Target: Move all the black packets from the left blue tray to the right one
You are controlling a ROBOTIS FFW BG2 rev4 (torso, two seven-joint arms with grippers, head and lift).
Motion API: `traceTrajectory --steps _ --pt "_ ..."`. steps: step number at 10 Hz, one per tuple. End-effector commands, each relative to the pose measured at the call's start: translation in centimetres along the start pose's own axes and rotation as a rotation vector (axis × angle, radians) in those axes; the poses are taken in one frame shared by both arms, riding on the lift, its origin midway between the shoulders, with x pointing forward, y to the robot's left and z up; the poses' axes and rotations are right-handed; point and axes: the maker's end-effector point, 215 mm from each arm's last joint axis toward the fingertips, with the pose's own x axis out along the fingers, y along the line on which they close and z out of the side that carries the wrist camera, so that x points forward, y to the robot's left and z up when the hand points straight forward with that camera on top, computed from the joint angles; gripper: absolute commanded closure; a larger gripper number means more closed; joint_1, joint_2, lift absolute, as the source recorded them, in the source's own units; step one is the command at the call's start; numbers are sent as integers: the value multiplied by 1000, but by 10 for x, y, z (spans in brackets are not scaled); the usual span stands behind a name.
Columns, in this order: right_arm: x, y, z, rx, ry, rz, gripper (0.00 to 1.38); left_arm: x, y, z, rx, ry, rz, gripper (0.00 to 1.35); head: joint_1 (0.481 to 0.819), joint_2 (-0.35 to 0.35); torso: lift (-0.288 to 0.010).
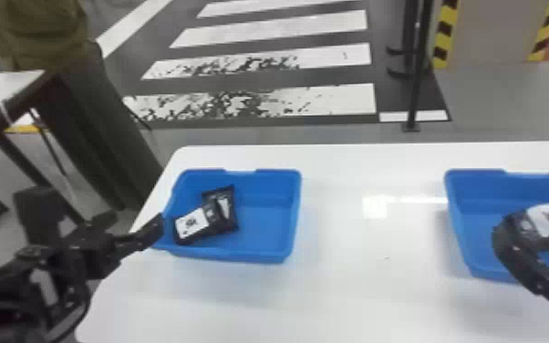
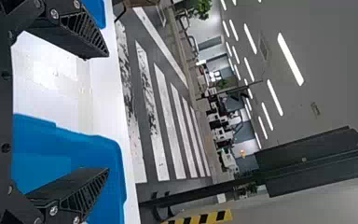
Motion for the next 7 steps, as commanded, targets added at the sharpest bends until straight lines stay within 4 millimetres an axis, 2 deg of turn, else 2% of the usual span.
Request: traceTrajectory --steps 1,2,4,7 --pt "4 20 -5 38 15 47 153 26 5 -16 -12 59 5 171 695 313 -140" --pt "6 25 -8 42 23 70 153 42 1 -21 -8 81 -3 173 695 342 -140" --pt "10 33 -14 62 39 97 153 73 -13 -31 -18 127 -33 173 695 349 -140" --pt "13 37 -22 87 56 119 156 100 -33 -36 -9 198 -69 173 695 330 -140"
